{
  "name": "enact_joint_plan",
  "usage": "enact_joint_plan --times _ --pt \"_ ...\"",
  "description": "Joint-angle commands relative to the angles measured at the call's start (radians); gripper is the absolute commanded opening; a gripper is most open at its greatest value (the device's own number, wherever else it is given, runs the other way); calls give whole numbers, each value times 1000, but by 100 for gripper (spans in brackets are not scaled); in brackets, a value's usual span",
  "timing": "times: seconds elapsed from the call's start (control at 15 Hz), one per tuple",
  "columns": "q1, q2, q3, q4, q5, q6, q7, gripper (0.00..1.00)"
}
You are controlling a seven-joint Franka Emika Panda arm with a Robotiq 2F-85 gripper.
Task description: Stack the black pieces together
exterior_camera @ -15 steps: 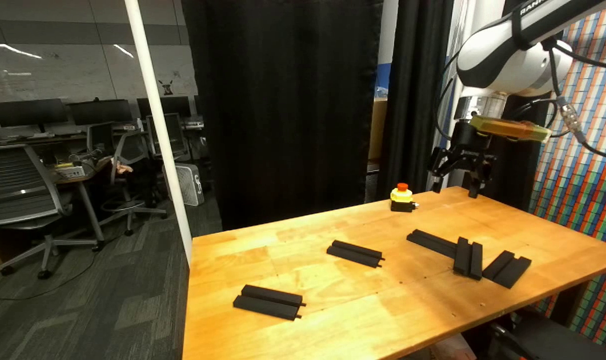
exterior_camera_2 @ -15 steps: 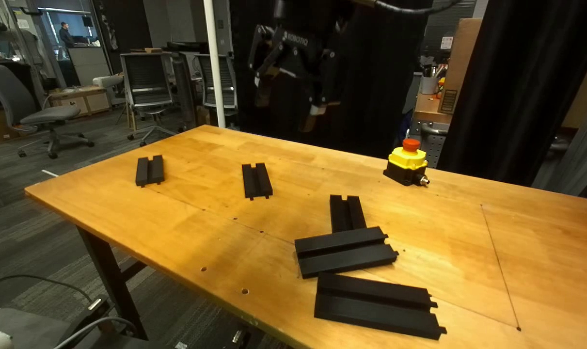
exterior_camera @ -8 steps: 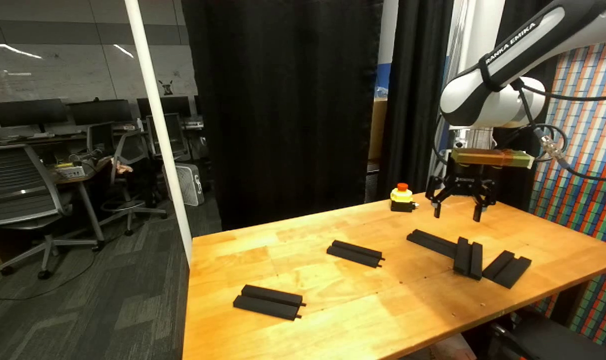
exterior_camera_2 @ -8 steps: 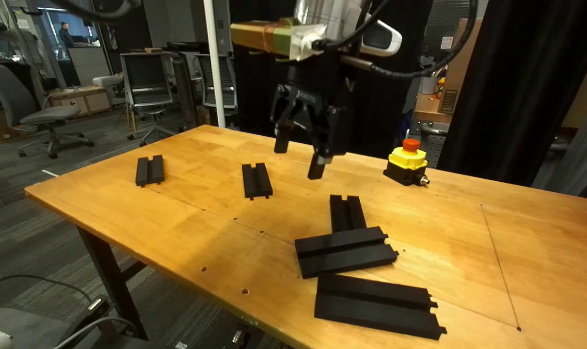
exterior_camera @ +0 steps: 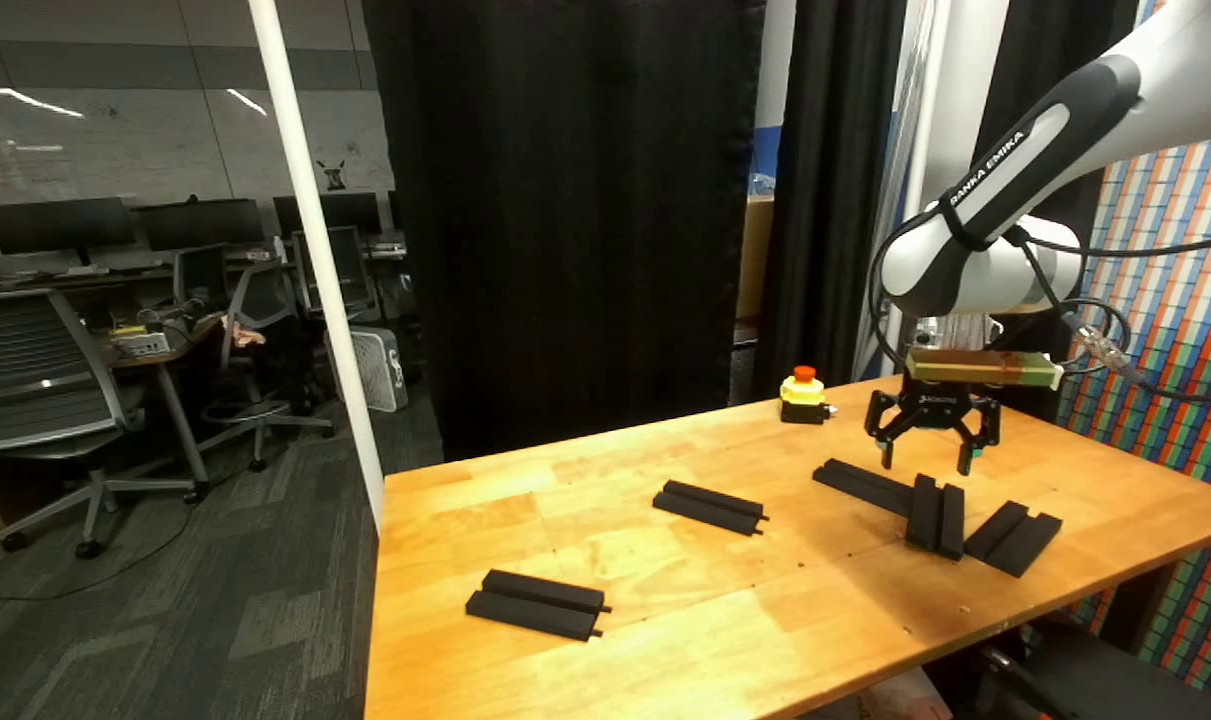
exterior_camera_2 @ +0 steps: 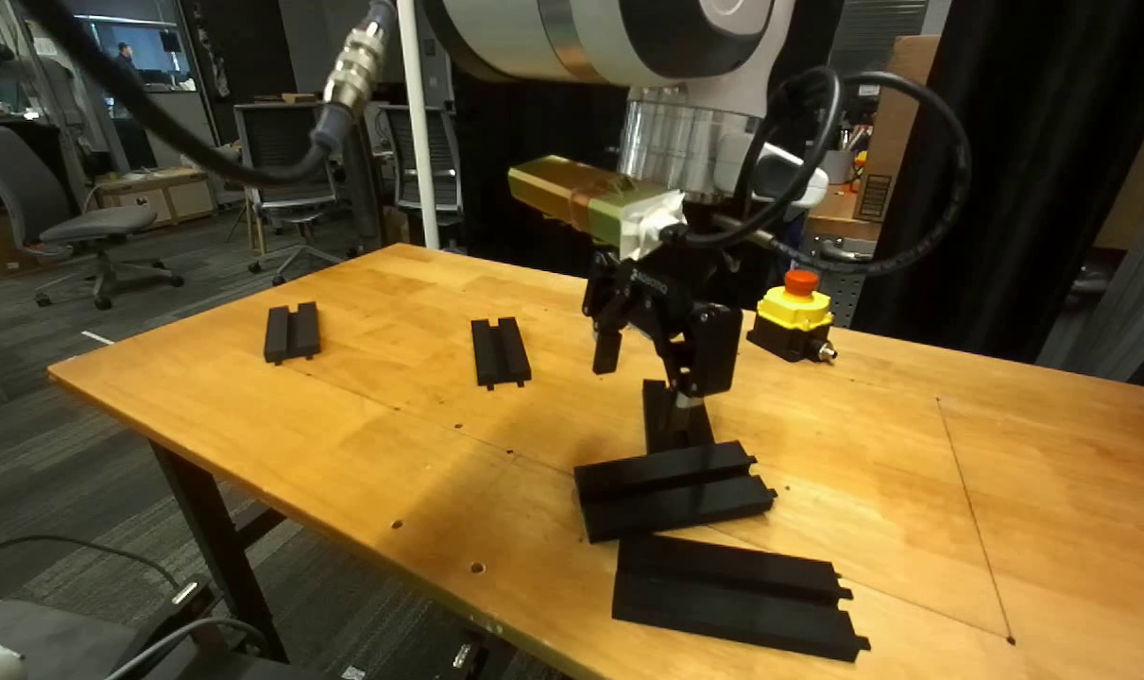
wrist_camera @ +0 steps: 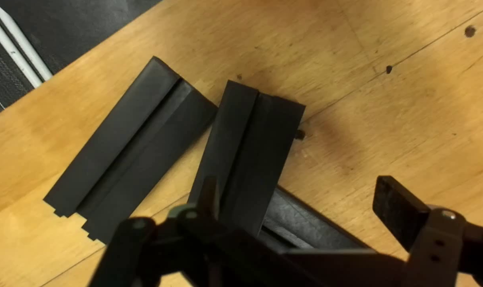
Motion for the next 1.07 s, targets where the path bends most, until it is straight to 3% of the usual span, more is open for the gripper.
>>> enact_joint_plan --times 0.0,0.33,0.6,1.0 --pt "-14 49 -23 -23 18 137 -38 100" --pt "-19 88 -47 -59 80 249 -73 100" --pt "-16 92 -50 -93 192 322 -91 100" --pt "-24 76 -61 -123 235 334 -50 100"
